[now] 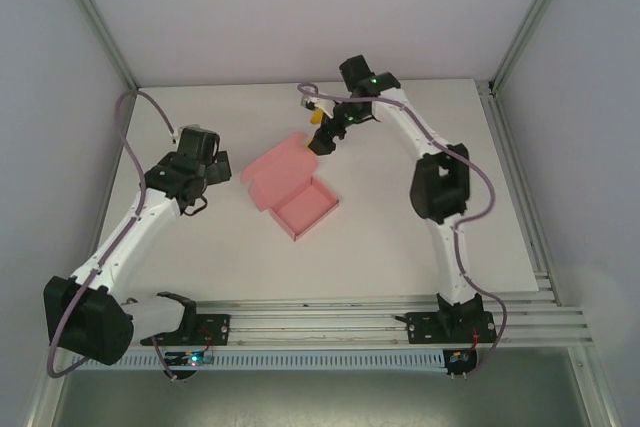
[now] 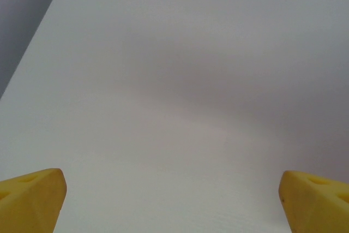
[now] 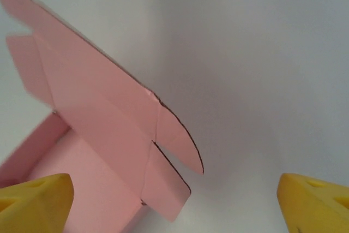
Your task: Assemble paper box
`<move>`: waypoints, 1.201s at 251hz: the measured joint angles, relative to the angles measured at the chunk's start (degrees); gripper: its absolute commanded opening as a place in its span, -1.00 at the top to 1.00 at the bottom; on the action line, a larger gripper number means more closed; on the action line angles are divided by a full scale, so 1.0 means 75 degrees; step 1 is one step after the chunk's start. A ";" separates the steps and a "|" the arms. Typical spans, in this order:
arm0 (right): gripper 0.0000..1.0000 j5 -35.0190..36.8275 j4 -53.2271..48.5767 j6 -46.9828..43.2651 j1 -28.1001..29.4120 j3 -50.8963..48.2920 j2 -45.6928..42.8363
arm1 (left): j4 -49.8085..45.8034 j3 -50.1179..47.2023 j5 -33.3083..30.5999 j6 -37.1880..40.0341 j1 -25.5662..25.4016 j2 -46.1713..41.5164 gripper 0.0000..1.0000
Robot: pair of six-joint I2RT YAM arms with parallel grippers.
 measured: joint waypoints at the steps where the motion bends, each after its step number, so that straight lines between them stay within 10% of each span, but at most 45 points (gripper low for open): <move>1: -0.85 -0.0003 -0.0070 -0.0041 0.0000 0.0102 0.0061 | 0.0000 -0.0006 0.0015 -0.0009 0.0003 -0.0009 -1.00; 38: -0.68 -0.0338 -0.2218 -0.1247 0.0087 0.2669 0.1702 | 0.0073 -0.0143 0.0554 -0.0128 0.0003 -0.0239 -1.00; 132: 0.42 -0.0175 -0.2506 -0.1553 0.0548 0.1335 0.1472 | 0.0810 -0.0452 0.3051 0.0230 0.0000 -0.0280 -0.98; 234: 0.81 0.0172 -0.2538 -0.1518 0.0376 0.1093 0.0694 | 0.1107 -0.0466 0.5082 0.1093 0.0000 0.0399 -1.00; 301: 0.92 0.0149 -0.2532 -0.1524 0.0274 0.0577 0.0545 | 0.0950 -0.0254 0.5205 0.2005 -0.0003 0.1212 -0.54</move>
